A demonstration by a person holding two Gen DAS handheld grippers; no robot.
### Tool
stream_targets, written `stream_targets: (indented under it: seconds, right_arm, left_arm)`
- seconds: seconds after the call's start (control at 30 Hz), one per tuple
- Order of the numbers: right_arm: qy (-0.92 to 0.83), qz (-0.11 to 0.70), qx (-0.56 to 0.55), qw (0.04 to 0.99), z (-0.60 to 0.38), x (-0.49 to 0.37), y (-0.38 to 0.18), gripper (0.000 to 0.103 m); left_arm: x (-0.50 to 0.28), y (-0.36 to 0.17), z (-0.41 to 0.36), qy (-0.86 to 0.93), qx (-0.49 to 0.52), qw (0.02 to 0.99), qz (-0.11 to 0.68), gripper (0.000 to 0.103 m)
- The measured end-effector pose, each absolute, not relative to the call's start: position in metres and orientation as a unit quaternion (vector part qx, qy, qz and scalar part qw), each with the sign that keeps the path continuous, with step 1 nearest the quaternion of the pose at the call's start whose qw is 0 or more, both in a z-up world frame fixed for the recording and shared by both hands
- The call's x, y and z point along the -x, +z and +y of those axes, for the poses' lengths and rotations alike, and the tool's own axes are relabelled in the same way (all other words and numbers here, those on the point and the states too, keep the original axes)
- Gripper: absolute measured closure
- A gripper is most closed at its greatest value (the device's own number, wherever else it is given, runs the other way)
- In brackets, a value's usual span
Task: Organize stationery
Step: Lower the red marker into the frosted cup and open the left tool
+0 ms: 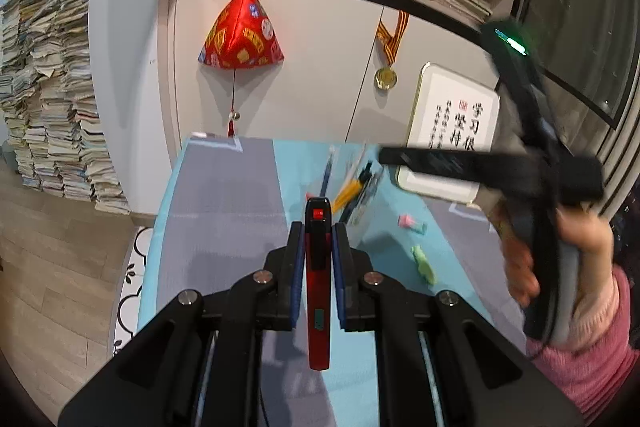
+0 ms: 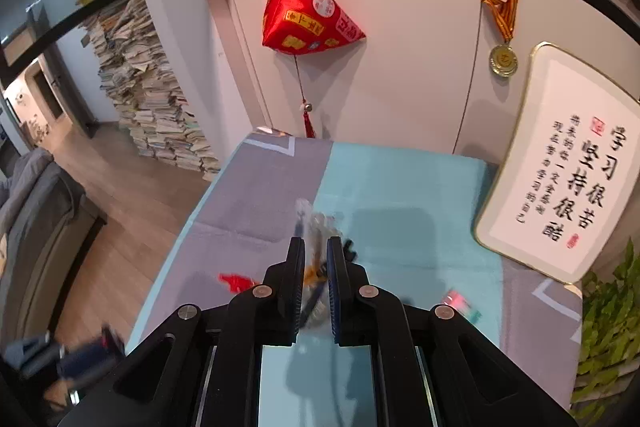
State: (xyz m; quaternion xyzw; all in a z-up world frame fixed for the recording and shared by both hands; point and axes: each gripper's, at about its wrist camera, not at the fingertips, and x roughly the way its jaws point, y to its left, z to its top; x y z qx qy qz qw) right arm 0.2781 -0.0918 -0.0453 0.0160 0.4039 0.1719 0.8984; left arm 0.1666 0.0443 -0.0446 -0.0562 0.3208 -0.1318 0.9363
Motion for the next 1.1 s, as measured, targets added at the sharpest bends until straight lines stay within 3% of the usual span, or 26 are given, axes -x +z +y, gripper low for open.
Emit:
stream_targets:
  seconds: [0.13,0.27,0.3,0.7,1.1]
  right_arm:
    - [0.176,0.384,-0.037,0.906,-0.119,-0.249,-0.039,0.091]
    - [0.161,0.385,-0.053,0.907,-0.151,-0.221,-0.049,0.068]
    - [0.155,0.386,-0.056,0.908,-0.157,-0.216,-0.053,0.067]
    - [0.104,0.443,-0.055,0.889,-0.212,-0.188,-0.104,0.067]
    - [0.102,0.482,-0.07,0.867,-0.218,-0.196,-0.138,0.067]
  left_arm:
    - [-0.182,-0.026,0.036,-0.129,0.061,0.947,0.286,0.091]
    - [-0.202,-0.013,0.021,-0.131,0.064,0.956,0.253,0.091]
    - [-0.209,-0.011,0.018,-0.135,0.068,0.957,0.247,0.091]
    - [-0.255,-0.033,-0.005,-0.073,0.025,0.973,0.217,0.091]
    - [-0.269,-0.062,-0.008,-0.056,0.0,0.97,0.238,0.091]
